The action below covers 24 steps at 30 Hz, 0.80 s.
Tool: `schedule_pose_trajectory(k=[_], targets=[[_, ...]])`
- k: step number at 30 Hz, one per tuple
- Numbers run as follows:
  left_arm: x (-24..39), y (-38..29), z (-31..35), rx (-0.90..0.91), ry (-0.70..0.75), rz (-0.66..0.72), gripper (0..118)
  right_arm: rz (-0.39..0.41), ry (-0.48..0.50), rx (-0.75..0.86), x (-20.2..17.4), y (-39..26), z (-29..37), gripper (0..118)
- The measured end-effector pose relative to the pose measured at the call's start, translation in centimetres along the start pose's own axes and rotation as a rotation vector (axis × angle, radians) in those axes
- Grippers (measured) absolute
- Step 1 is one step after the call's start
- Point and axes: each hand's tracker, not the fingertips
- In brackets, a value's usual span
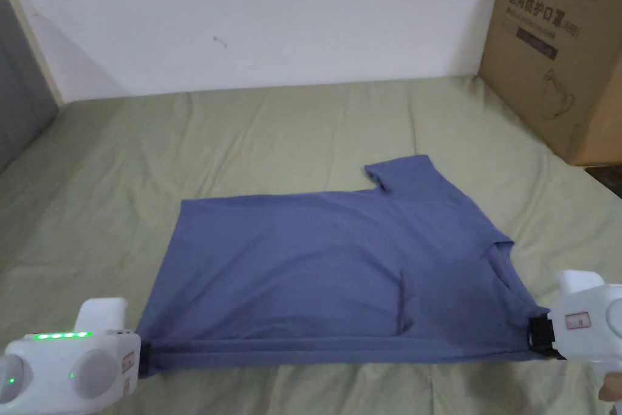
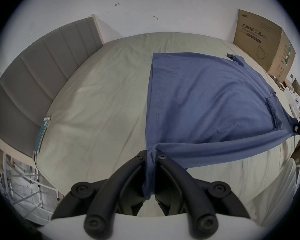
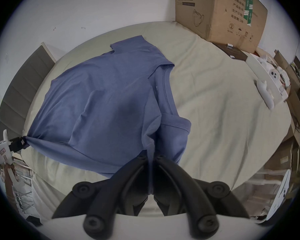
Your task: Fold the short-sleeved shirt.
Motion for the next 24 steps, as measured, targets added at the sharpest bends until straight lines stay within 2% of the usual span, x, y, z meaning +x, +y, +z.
schedule_pose_trajectory(k=[1, 4, 5, 6, 7, 8, 9, 10, 12, 14, 15, 16, 17, 18, 19, 20, 24], targets=[[0.0, -0.8, 0.0, -0.004, 0.002, -0.003, 11, -0.004, 0.006, -0.001, 0.0, -0.8, 0.1, 3], [-0.5, -2.1, 0.0, -0.067, 0.005, -0.008, 50, -0.05, 0.026, 0.024, -0.1, -2.6, 1.0, 7], [-0.8, -2.5, 0.4, -0.062, 0.018, 0.004, 50, -0.081, 0.049, 0.066, -0.1, -3.2, 1.5, 7], [-1.1, -2.8, 0.9, -0.044, 0.015, 0.031, 55, -0.097, 0.051, 0.077, -0.2, -3.7, 1.8, 10], [-1.5, -3.0, 1.4, -0.031, 0.005, 0.07, 65, -0.093, 0.038, 0.064, -0.3, -3.9, 1.9, 21], [-1.9, -3.1, 1.8, -0.041, -0.022, 0.098, 85, -0.077, 0.034, 0.049, -0.3, -4.0, 2.1, 44], [-2.2, -3.3, 2.4, -0.04, -0.057, 0.12, 101, -0.038, 0.031, 0.039, -0.5, -4.4, 2.3, 80], [-2.3, -3.5, 3.1, -0.02, -0.079, 0.133, 103, 0.007, 0.029, 0.063, -0.8, -4.8, 2.8, 93], [-2.1, -4.0, 4.1, -0.018, -0.079, 0.114, 102, 0.068, -0.011, 0.102, -1.2, -5.3, 3.7, 94], [-1.7, -4.7, 5.0, 0.015, -0.083, 0.095, 98, 0.086, -0.02, 0.108, -1.6, -5.9, 4.3, 94], [-1.5, -5.0, 5.3, 0.029, -0.098, 0.095, 80, 0.085, -0.016, 0.105, -1.4, -6.1, 4.3, 93], [-1.3, -5.4, 5.4, 0.031, -0.103, 0.094, 52, 0.081, -0.001, 0.093, -1.4, -6.3, 4.2, 87], [-0.9, -5.7, 5.1, 0.024, -0.099, 0.095, 21, 0.078, 0.006, 0.081, -1.5, -6.5, 4.2, 68], [-0.8, -6.2, 4.7, 0.015, -0.093, 0.086, 2, 0.078, 0.004, 0.088, -1.7, -6.8, 4.1, 16], [-0.5, -6.8, 4.4, 0.021, -0.066, 0.076, 1, 0.083, -0.032, 0.108, -1.7, -7.0, 3.7, 0], [-0.4, -7.0, 4.2, 0.022, -0.042, 0.076, 0, 0.071, -0.081, 0.12, -1.8, -7.2, 3.5, 0], [-1.4, -6.5, 4.2, 0.038, -0.083, 0.134, 3, 0.071, -0.03, 0.082, -1.3, -6.9, 3.2, 0]])
